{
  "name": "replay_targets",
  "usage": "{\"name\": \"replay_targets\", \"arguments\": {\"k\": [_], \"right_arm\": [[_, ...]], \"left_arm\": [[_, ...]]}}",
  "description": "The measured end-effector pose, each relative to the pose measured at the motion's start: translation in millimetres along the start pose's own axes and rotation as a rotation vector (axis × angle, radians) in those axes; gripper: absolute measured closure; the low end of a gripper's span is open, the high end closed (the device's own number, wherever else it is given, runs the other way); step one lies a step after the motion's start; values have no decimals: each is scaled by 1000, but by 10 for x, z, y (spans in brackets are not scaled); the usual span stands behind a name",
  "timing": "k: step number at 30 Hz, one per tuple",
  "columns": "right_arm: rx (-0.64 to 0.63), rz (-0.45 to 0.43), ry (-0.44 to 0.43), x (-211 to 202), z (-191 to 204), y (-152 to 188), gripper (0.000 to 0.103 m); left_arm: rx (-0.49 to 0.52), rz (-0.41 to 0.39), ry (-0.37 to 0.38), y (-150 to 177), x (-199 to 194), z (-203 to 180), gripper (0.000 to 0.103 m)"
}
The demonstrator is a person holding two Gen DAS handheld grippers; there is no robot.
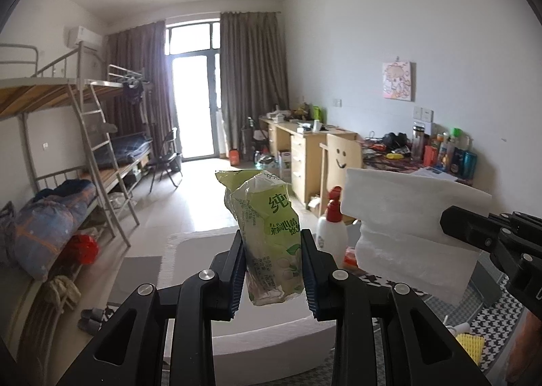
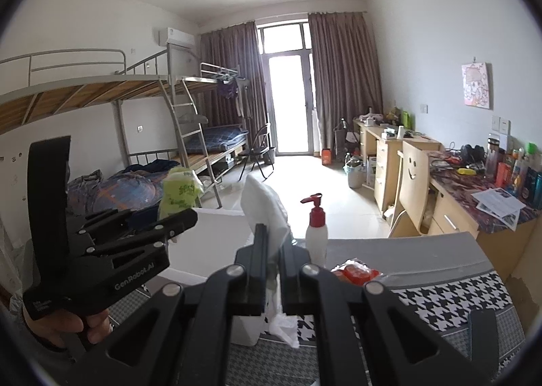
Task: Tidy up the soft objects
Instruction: 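Open the left tool over the white foam box to drop the green pack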
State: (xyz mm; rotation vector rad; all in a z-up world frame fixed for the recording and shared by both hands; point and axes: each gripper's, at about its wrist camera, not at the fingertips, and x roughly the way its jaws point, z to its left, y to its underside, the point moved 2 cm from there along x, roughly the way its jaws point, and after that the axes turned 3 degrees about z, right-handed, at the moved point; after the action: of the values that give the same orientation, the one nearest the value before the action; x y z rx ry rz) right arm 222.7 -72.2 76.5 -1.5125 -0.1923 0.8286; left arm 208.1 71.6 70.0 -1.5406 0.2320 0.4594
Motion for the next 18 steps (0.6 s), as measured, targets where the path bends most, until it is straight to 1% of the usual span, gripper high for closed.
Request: {"name": "replay_targets", "arguments": {"k": [11, 18], "right_arm": [[-30, -8, -42, 83, 143, -132, 95], [-40, 19, -65, 211, 227, -140, 95]], "left_arm": [[-13, 18, -49, 11, 89, 71, 71], [-30, 34, -54, 6, 182, 174, 71]]}}
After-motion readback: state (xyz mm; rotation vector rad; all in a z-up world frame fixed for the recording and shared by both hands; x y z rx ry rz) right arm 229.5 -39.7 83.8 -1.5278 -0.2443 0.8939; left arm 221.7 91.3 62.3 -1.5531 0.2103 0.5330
